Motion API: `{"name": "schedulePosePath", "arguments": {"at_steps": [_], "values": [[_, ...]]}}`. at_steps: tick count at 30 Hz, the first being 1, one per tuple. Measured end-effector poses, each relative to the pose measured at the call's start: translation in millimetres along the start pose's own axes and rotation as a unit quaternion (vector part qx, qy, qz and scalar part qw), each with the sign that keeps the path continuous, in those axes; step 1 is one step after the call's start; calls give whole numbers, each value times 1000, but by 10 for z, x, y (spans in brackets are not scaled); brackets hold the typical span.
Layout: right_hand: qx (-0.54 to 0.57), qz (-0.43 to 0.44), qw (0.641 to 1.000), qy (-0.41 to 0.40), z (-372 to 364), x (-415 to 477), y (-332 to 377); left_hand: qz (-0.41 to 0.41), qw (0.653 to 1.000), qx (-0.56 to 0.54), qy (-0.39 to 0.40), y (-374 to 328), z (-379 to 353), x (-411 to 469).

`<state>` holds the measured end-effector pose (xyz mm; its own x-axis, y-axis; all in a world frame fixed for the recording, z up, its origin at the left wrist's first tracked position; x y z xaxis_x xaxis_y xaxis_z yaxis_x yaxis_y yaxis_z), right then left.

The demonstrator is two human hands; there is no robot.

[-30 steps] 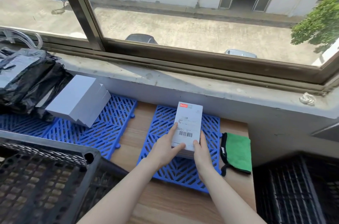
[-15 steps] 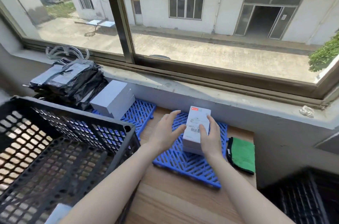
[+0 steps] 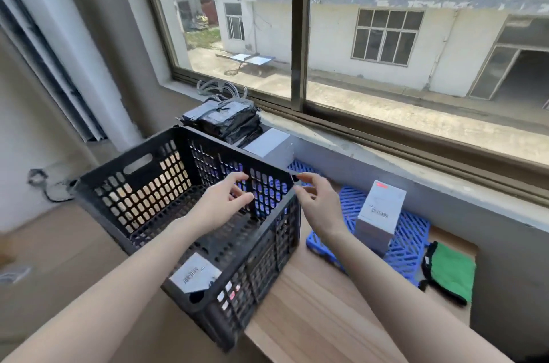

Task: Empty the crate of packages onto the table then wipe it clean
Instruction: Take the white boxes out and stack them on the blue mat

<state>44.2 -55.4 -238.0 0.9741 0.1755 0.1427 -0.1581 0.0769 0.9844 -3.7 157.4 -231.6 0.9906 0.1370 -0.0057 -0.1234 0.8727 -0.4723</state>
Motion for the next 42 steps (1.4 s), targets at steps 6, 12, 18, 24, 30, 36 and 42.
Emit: {"name": "schedulePosePath", "arguments": {"at_steps": [6,12,18,24,30,36,42], "values": [[-60,-4,987,151,-626,-11,144,57,983,79,156,747,-18,-196],[-199,-84,924,316,-1332,164,-52,58,943,163,282,1271,-67,-74],[-348,-209,791,458,-1832,351,-506,14,869,250,426,1692,-267,240],[-432,-285,685,514,-2037,492,-859,-76,785,352,504,1792,-420,529],[-423,-344,654,525,-2066,434,-1114,-111,739,345,568,1992,-636,600],[-419,-367,642,528,-2100,356,-1198,-141,728,348,574,2007,-698,636],[-420,-382,626,535,-2096,333,-1217,-150,739,363,547,1973,-755,658]]}}
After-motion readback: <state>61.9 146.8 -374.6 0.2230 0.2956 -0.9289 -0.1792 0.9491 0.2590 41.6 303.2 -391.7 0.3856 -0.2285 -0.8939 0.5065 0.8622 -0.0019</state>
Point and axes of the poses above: each hand's wrist, its own x-axis towards the middle knuckle, its own z-axis out of the back of the hand, y = z × x, the point moved 2 cm from there along x, towards the middle knuckle, and after that the axes turned 14 degrees about x, right-handed, at the moved point
